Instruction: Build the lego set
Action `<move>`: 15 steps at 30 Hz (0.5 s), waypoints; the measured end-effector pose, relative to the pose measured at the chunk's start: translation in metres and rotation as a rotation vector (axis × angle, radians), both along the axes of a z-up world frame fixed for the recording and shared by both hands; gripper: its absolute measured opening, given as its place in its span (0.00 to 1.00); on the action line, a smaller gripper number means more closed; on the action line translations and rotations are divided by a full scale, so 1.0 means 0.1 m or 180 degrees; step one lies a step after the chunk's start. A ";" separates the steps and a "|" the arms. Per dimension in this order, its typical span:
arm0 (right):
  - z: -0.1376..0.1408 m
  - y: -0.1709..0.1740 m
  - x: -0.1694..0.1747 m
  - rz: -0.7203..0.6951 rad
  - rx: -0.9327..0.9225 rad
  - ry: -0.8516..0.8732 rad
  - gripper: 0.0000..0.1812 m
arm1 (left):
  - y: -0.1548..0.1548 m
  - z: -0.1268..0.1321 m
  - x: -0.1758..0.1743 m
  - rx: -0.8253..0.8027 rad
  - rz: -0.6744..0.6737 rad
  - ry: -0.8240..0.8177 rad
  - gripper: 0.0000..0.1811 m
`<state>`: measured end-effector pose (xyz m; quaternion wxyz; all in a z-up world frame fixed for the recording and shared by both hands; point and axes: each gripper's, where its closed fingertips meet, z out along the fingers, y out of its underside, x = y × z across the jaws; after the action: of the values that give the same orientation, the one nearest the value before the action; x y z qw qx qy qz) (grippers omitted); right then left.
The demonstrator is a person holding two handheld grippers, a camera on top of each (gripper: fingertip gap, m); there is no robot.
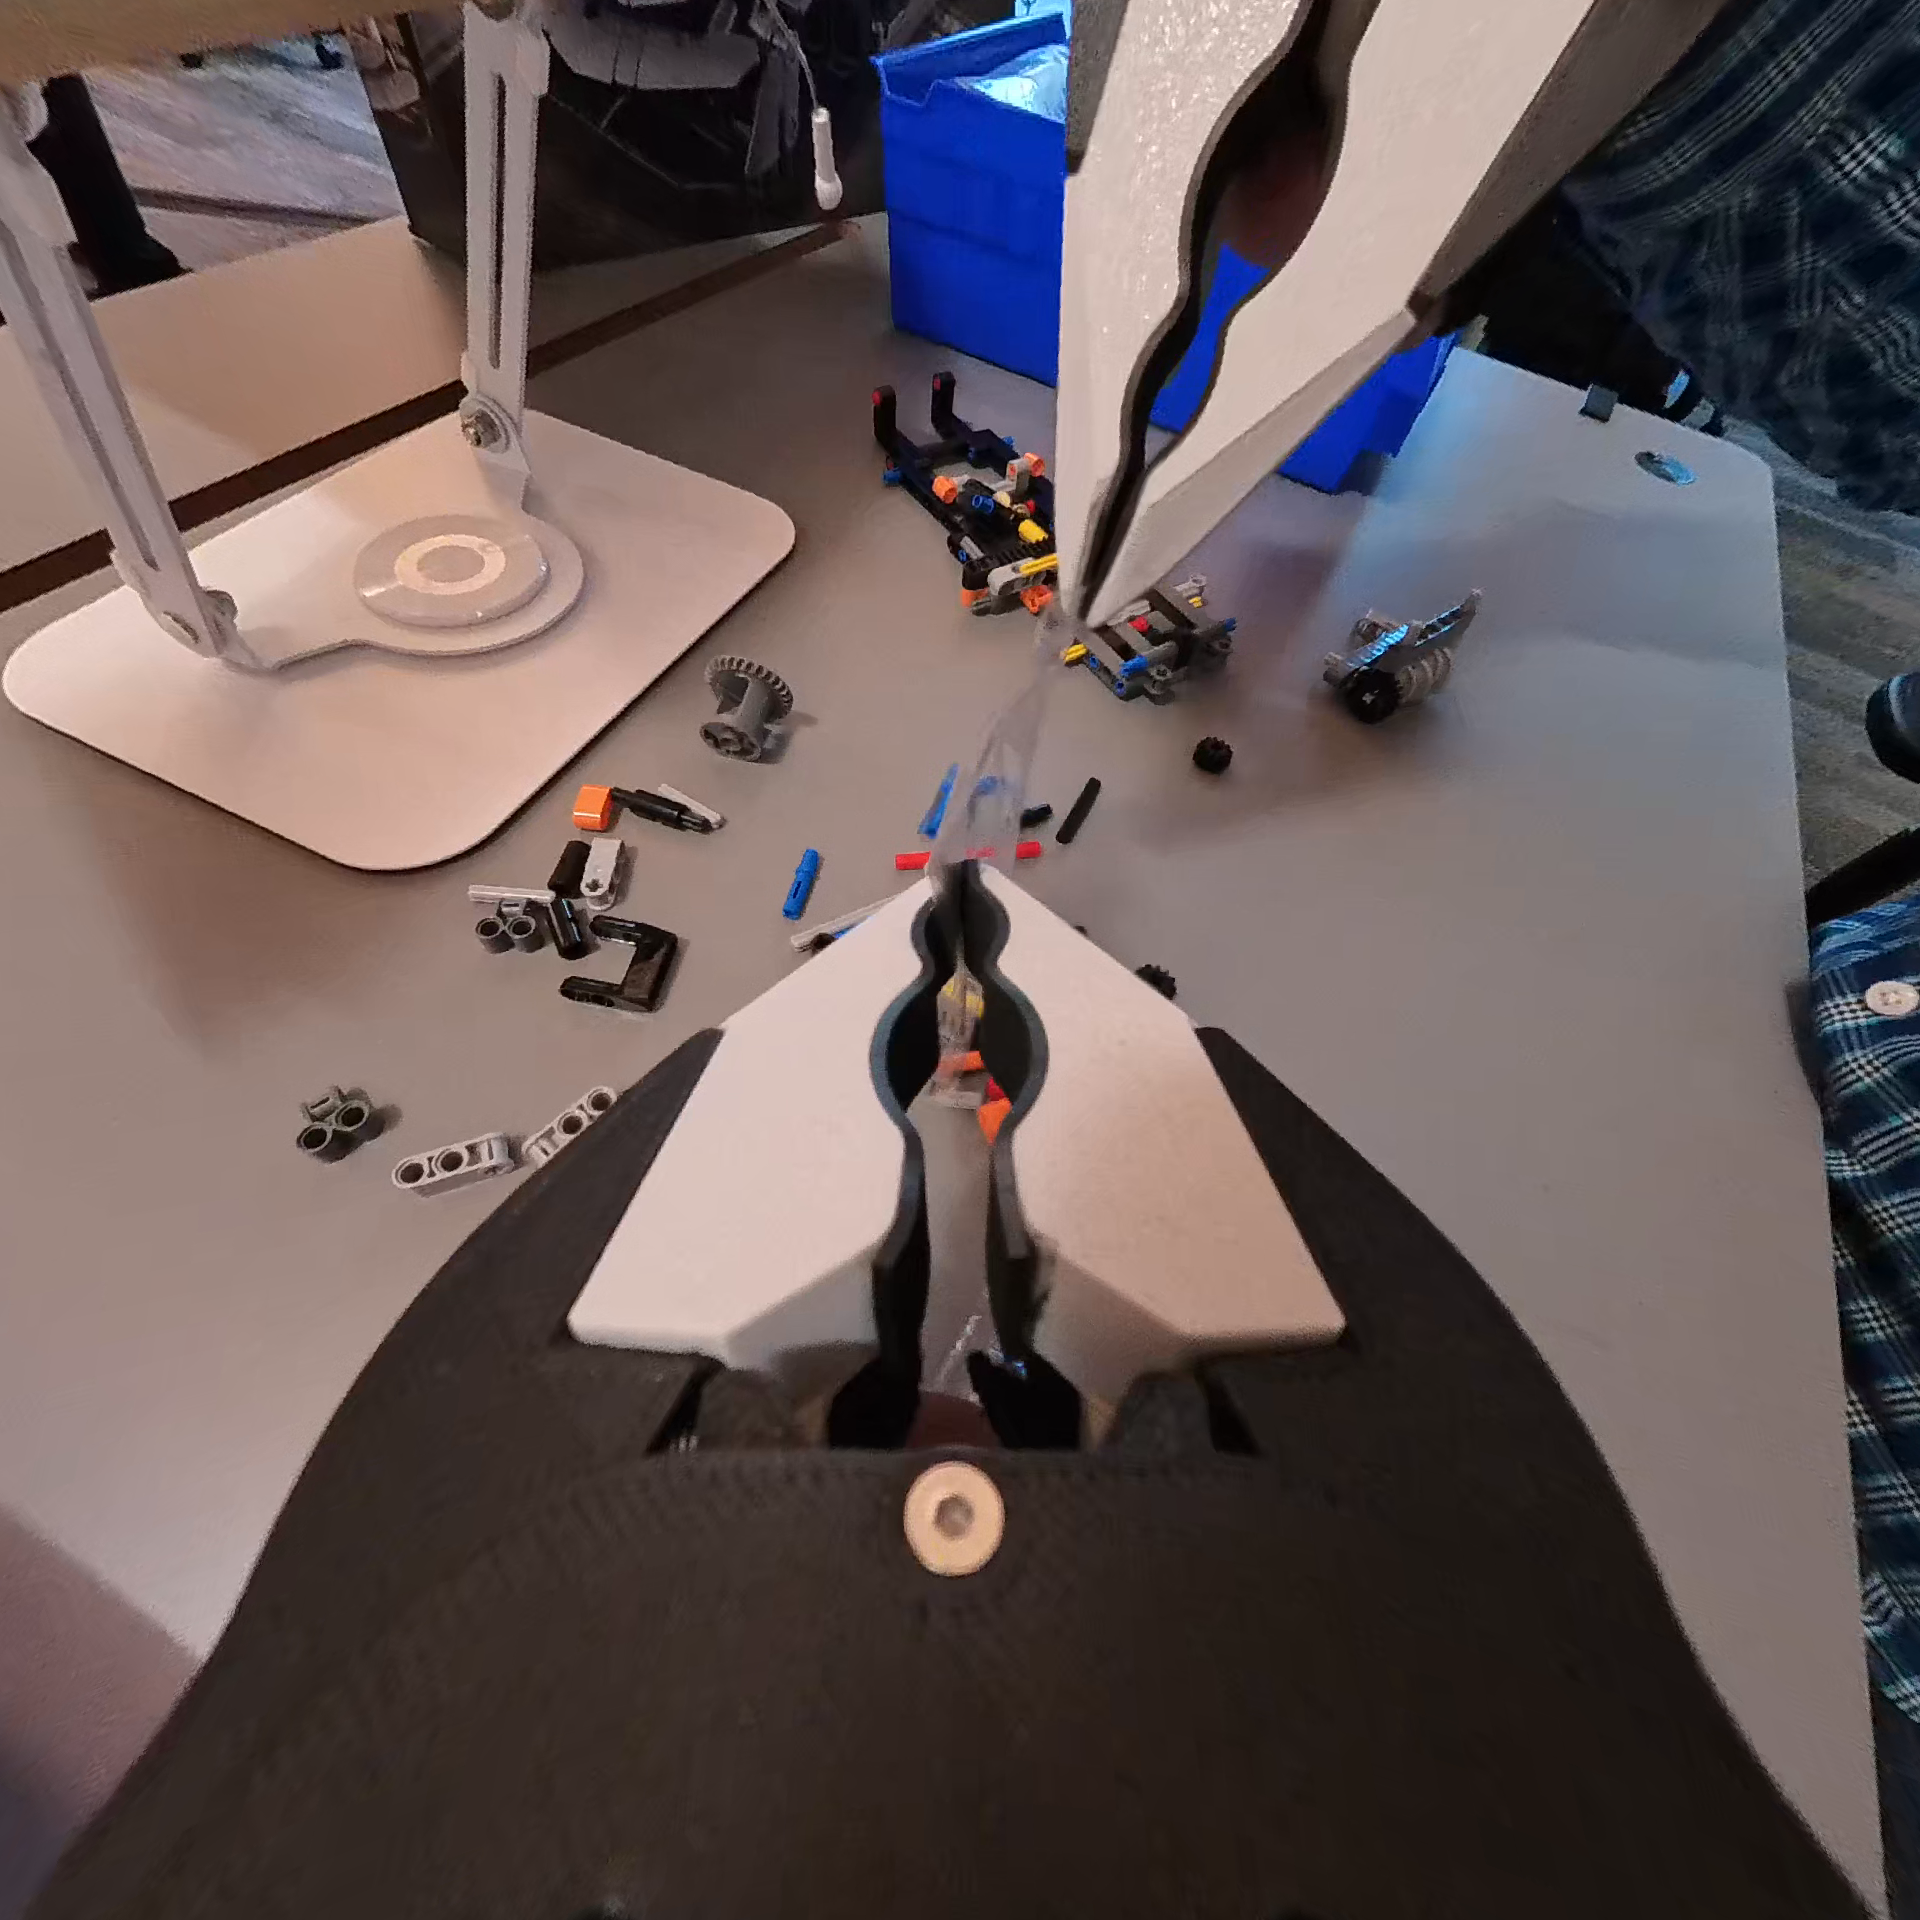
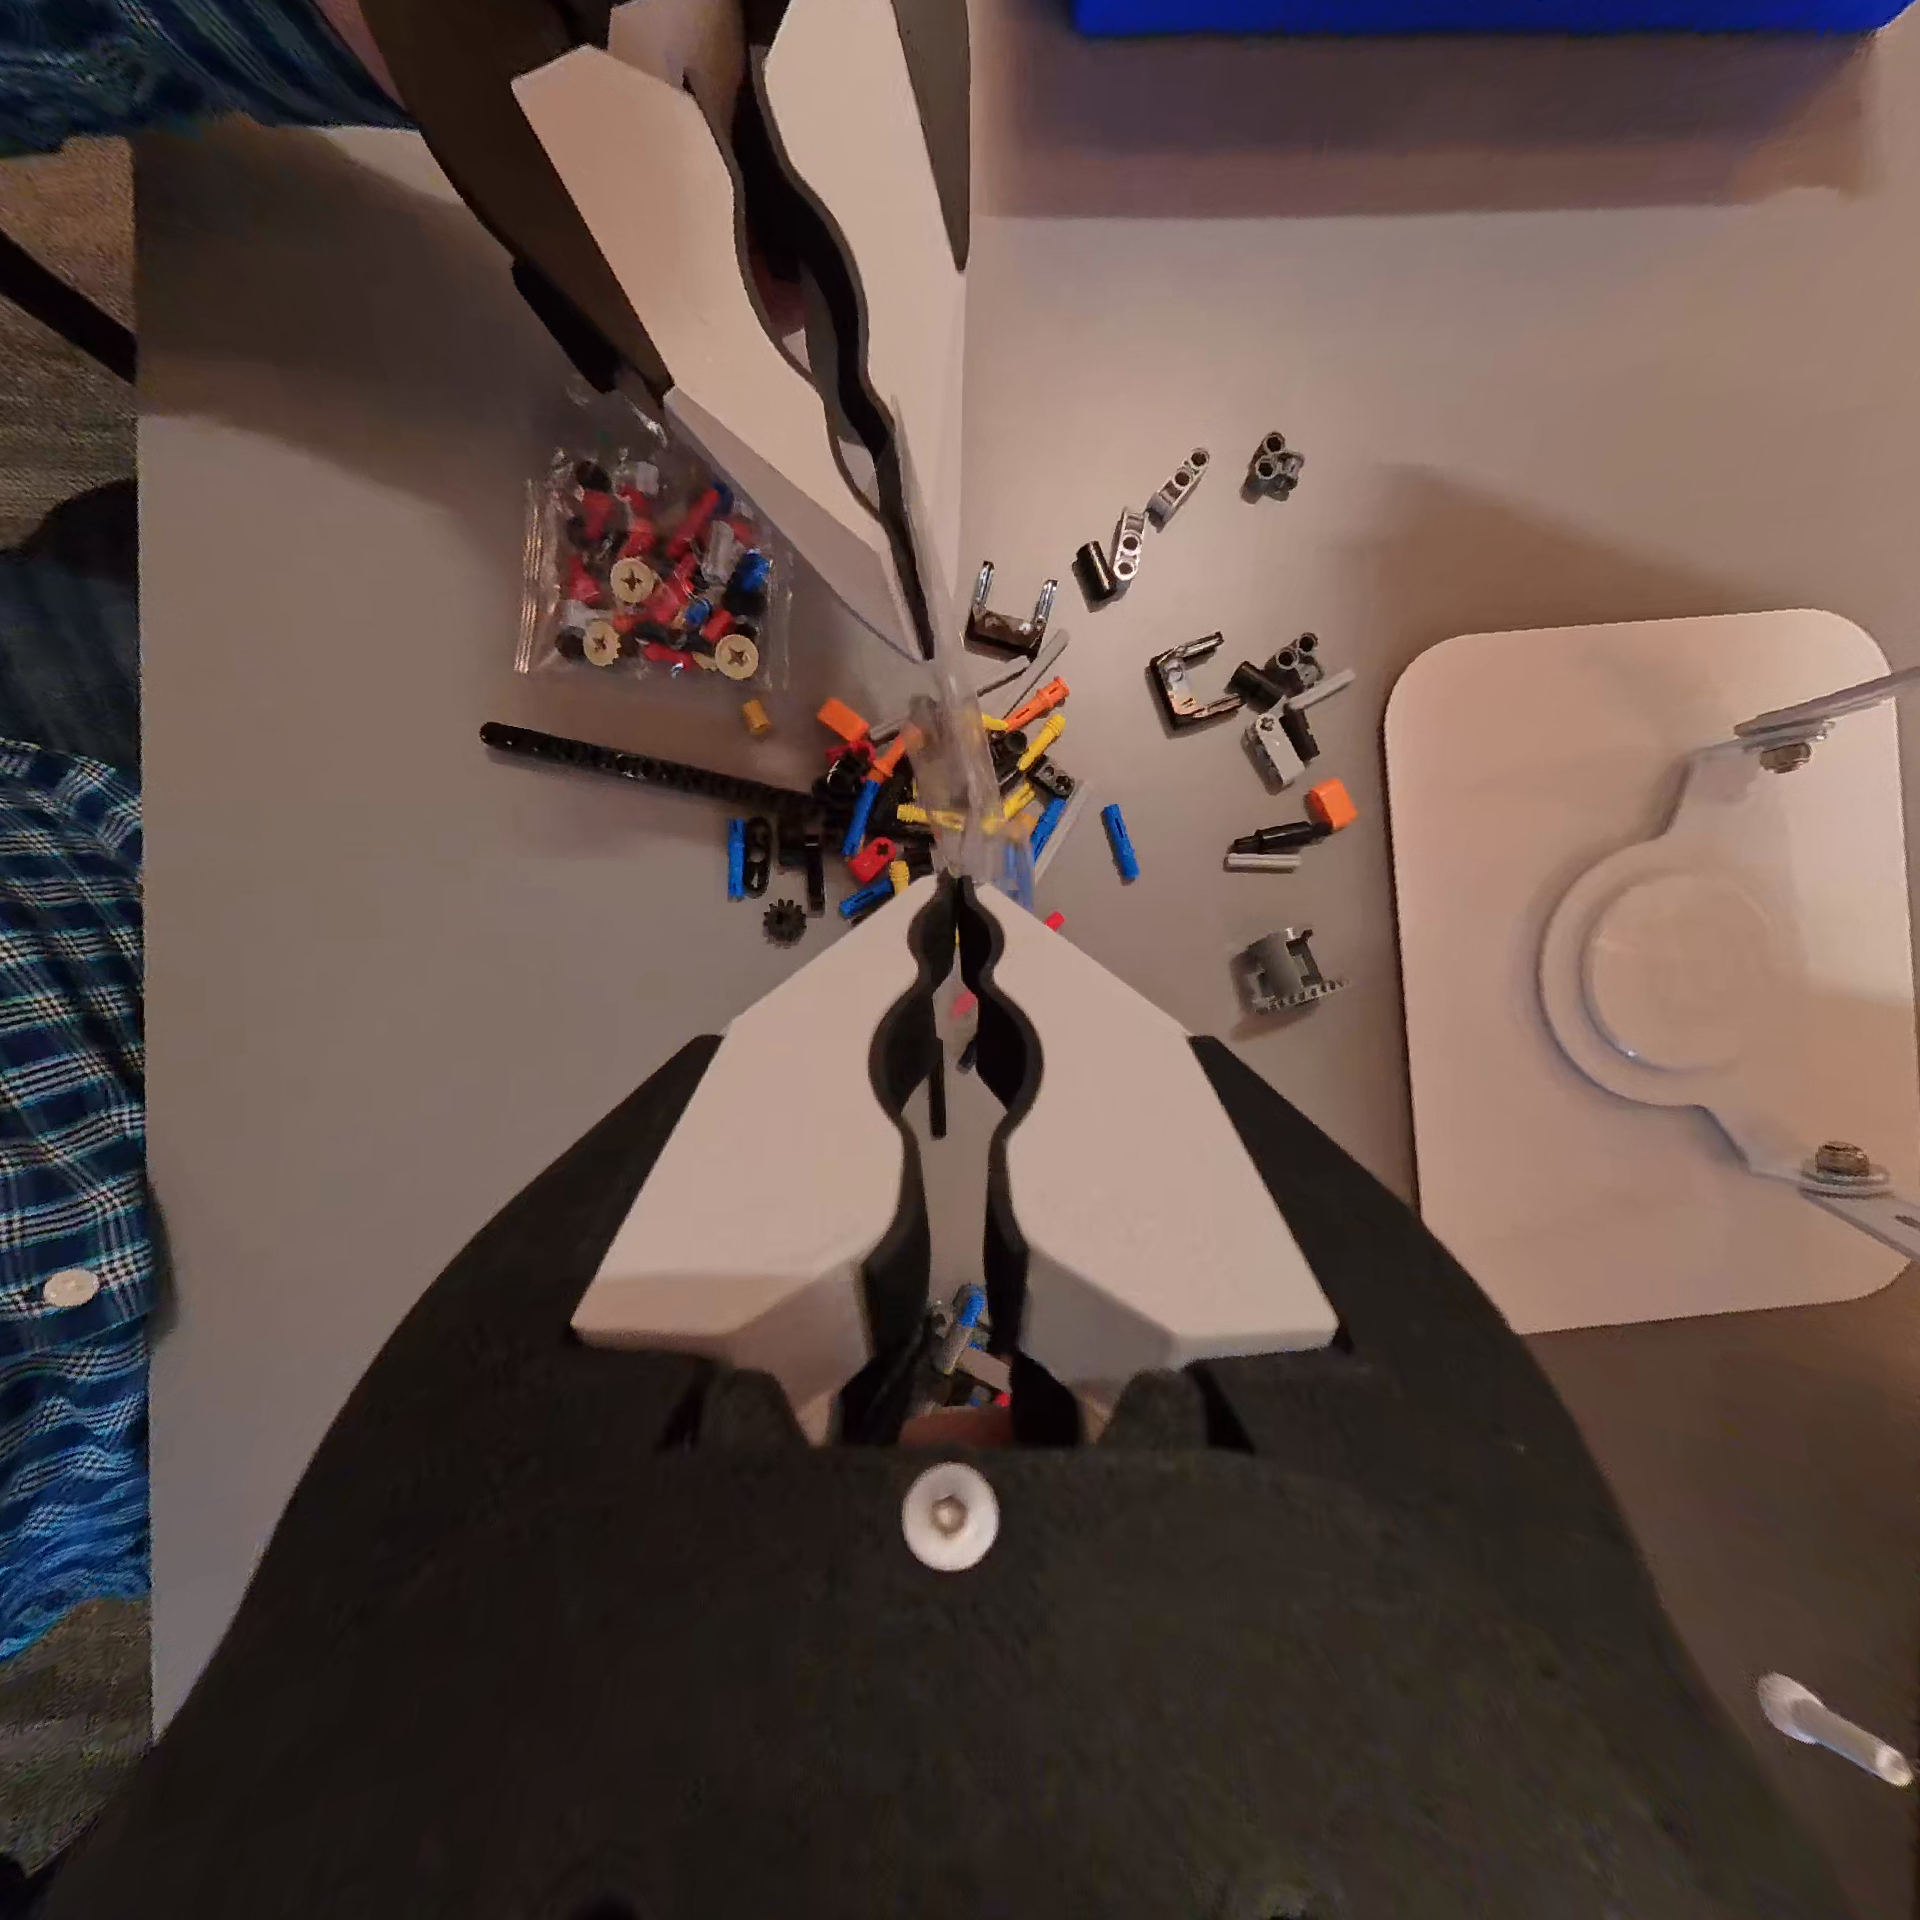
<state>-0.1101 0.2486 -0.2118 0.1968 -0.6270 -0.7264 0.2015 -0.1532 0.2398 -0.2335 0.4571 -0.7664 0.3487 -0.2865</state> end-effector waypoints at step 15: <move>0.01 0.00 -0.07 0.0003 -0.0032 0.0008 0.00 | -0.01 -0.10 0.02 -0.0035 0.0009 0.0203 0.00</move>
<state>-0.1172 0.2481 -0.2111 0.1945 -0.6273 -0.7254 0.2060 -0.1508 0.2389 -0.2434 0.4419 -0.7782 0.3603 -0.2632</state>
